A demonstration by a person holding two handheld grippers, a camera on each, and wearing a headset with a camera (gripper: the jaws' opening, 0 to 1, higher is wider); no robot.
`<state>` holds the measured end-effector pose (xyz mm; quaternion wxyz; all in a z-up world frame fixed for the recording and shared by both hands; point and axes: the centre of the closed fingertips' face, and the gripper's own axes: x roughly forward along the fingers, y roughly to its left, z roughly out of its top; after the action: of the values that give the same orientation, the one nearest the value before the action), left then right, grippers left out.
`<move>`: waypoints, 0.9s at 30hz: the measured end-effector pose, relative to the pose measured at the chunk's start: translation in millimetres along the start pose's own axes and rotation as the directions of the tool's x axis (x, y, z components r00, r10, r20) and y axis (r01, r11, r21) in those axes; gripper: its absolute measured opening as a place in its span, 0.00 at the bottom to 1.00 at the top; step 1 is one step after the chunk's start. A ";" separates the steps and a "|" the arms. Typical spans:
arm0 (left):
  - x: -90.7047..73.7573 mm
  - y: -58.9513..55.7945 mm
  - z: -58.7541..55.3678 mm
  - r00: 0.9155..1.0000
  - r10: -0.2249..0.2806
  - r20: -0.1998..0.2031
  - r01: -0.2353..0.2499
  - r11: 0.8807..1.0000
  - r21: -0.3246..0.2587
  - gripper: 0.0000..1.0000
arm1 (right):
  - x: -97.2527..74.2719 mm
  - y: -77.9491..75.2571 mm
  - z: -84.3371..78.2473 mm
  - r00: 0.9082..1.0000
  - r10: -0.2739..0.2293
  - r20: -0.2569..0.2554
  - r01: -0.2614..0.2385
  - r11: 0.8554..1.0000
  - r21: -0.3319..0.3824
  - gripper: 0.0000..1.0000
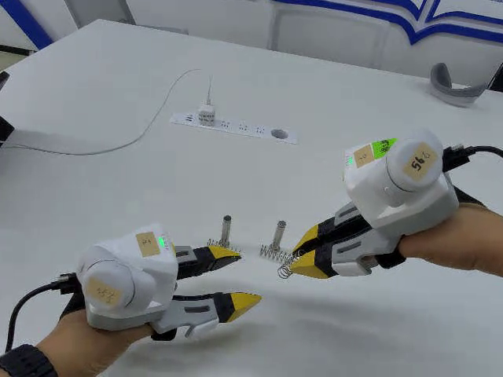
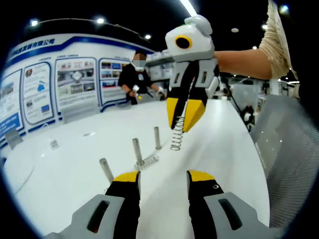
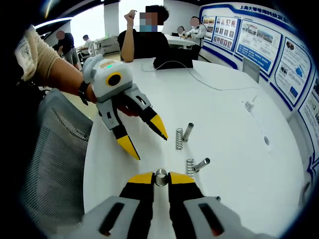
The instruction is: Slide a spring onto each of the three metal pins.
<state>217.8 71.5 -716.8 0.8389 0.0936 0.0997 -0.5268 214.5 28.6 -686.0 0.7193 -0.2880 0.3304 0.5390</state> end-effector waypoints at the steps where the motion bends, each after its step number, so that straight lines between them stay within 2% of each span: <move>1: -1.0 1.8 -0.4 1.000 0.005 0.000 -0.005 1.000 -0.002 0.38 | -0.8 -0.7 -0.5 1.000 -0.002 -0.001 0.002 1.000 0.002 0.12; 13: -16.1 23.0 -2.5 0.998 0.070 0.005 -0.070 0.997 -0.025 0.46 | -15.5 -13.2 -8.7 0.999 -0.040 -0.005 0.040 0.999 0.028 0.12; 27: -26.9 41.2 -15.2 0.992 0.124 -0.016 -0.125 0.991 -0.039 0.56 | -37.7 -37.7 -13.7 0.995 -0.096 -0.014 0.097 0.994 0.054 0.12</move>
<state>242.6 116.3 -722.1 0.8711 0.0866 0.1100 -0.4707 241.0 -13.5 -662.6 0.7503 -0.2869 0.3350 0.4925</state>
